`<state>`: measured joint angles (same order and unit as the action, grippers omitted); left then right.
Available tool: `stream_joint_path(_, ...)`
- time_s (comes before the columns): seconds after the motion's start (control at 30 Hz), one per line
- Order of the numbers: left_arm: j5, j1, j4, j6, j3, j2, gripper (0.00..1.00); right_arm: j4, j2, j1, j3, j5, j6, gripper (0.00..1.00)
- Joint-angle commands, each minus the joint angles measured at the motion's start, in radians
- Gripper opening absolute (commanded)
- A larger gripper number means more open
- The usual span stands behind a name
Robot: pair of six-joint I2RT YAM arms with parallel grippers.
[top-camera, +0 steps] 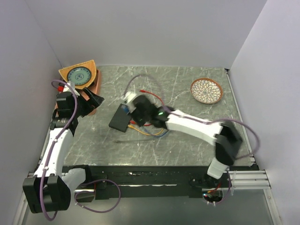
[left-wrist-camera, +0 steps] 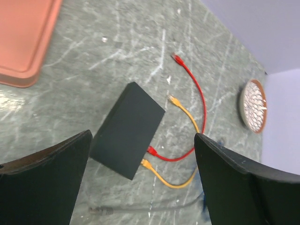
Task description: Insert the plug into the switch port
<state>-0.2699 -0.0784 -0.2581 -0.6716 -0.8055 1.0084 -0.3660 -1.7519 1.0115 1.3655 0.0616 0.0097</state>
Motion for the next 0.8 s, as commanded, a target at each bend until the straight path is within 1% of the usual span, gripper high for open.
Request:
stream_joint_path(0.0,-0.101,-0.004,0.1,-0.026,0.003,0.025,0.96,0.038,0.257,-0.129,-0.034,-0.021,-0.017,0.0)
stream_joint_path(0.07,-0.124,-0.004,0.112,-0.026,0.002,0.038,0.96,0.033,0.355,-0.171,-0.04,-0.045,-0.013,0.0)
stream_joint_path(0.1,-0.129,-0.004,0.12,-0.026,0.0,0.047,0.96,0.029,0.385,-0.21,-0.039,-0.049,-0.013,0.0)
stream_joint_path(0.17,-0.149,-0.004,0.132,-0.031,0.002,0.058,0.96,0.013,0.458,-0.241,-0.022,-0.057,-0.025,0.0)
stream_joint_path(0.33,-0.175,-0.004,0.166,-0.043,0.002,0.082,0.96,-0.039,0.546,-0.27,0.05,0.018,-0.096,0.0)
stream_joint_path(0.43,-0.19,-0.003,0.174,-0.043,-0.001,0.093,0.96,-0.062,0.595,-0.281,0.064,0.018,-0.12,0.0)
stream_joint_path(0.57,-0.238,0.002,0.224,-0.062,0.009,0.096,0.96,-0.028,0.62,-0.284,0.02,-0.044,-0.125,0.0)
stream_joint_path(0.63,-0.256,0.02,0.25,-0.071,0.011,0.101,0.96,-0.01,0.589,-0.284,-0.015,-0.06,-0.123,0.0)
stream_joint_path(0.67,-0.264,0.028,0.25,-0.078,0.011,0.108,0.97,-0.005,0.574,-0.286,-0.028,-0.118,-0.119,0.0)
stream_joint_path(0.7,-0.272,0.046,0.278,-0.082,0.009,0.113,0.97,-0.002,0.556,-0.283,-0.067,-0.14,-0.117,0.0)
stream_joint_path(0.73,-0.27,0.057,0.286,-0.086,0.009,0.116,0.98,0.062,0.534,-0.284,-0.104,-0.169,-0.116,0.0)
stream_joint_path(0.77,-0.27,0.068,0.311,-0.098,0.018,0.119,0.99,0.088,0.52,-0.284,-0.138,-0.195,-0.096,0.0)
